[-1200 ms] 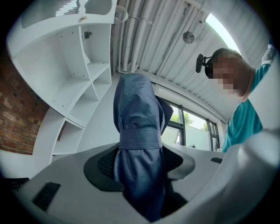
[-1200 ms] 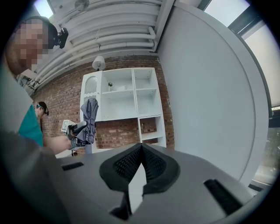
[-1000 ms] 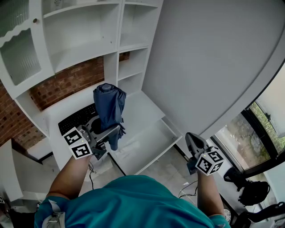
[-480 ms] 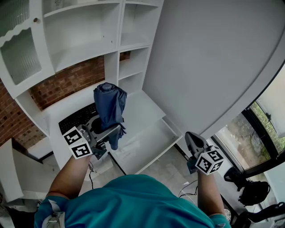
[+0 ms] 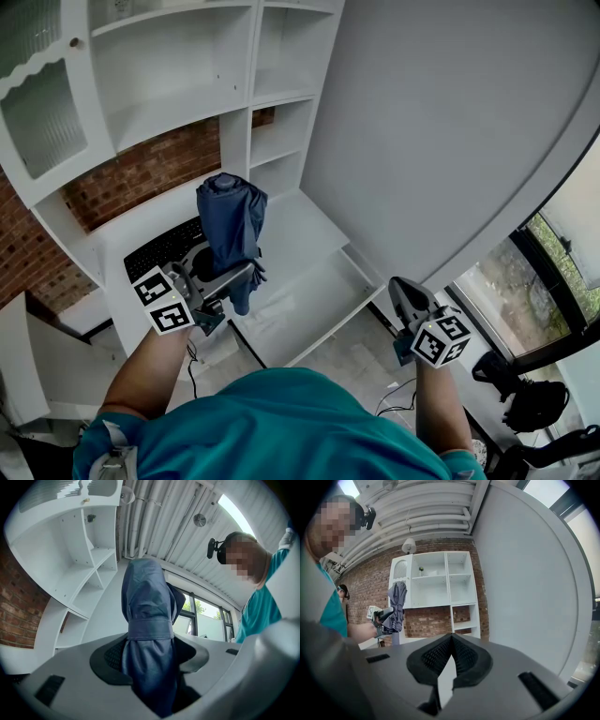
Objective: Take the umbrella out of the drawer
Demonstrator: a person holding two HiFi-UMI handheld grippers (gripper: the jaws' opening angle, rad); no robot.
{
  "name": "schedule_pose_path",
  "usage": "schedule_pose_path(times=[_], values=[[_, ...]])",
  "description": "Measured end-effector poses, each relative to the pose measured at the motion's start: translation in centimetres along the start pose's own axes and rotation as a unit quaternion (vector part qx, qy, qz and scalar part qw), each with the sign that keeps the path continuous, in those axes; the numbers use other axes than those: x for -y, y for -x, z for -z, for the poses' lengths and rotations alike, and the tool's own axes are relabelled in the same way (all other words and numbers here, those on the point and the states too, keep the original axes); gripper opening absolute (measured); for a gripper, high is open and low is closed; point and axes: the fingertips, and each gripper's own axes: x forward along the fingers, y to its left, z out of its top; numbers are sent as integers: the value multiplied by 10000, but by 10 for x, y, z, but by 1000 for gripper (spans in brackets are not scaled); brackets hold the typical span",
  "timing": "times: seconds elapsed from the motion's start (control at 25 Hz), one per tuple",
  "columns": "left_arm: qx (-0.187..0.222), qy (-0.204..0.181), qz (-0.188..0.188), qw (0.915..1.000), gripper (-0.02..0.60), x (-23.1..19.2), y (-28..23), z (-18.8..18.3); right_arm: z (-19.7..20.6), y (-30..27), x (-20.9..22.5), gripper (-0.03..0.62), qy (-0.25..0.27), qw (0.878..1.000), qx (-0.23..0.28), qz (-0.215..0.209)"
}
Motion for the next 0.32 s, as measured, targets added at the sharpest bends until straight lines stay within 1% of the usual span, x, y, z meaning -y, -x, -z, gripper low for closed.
schedule_pose_path(times=[0.32], values=[[-18,-2,4,10000,252,-1,-1,1,0,-2,2,18,5,10000,9,-12]])
